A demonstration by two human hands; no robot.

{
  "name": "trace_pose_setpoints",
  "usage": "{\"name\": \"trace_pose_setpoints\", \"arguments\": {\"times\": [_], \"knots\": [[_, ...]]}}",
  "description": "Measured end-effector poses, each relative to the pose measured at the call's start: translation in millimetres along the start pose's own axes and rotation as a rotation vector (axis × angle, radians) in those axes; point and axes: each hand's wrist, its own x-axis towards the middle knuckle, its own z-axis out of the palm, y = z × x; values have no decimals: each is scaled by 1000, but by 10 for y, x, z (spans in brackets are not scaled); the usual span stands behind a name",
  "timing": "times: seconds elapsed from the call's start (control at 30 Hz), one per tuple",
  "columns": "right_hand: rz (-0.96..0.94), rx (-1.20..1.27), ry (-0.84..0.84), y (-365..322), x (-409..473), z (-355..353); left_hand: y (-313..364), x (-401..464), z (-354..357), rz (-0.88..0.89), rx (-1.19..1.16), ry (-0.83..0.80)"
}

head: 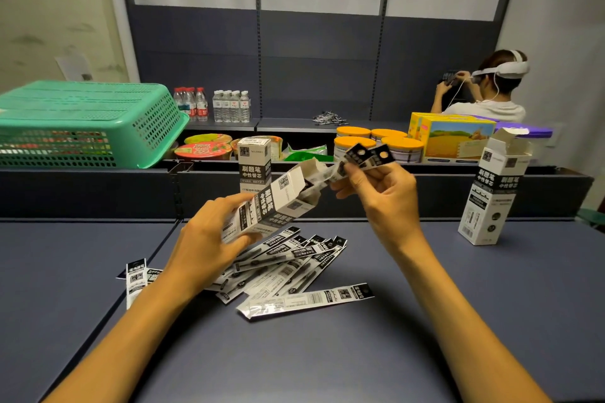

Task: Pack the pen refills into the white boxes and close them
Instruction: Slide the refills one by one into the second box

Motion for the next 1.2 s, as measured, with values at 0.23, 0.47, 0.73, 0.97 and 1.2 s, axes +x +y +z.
{"name": "trace_pose_setpoints", "arguments": {"times": [0.23, 0.47, 0.73, 0.97, 1.2], "knots": [[-1, -135, -155, 72, -75, 149, 4, -5, 8, 27, 17, -16], [-16, -137, -155, 42, -50, 84, -1, -4, 16, 22, -13, -4], [-163, -200, -209, 110, -55, 60, -7, -10, 11, 20, -10, -10], [-376, -398, -260, 246, -52, 105, 34, -14, 4, 66, -33, -20], [-141, -332, -404, 188, -32, 41, 23, -23, 11, 66, -43, -24]]}}
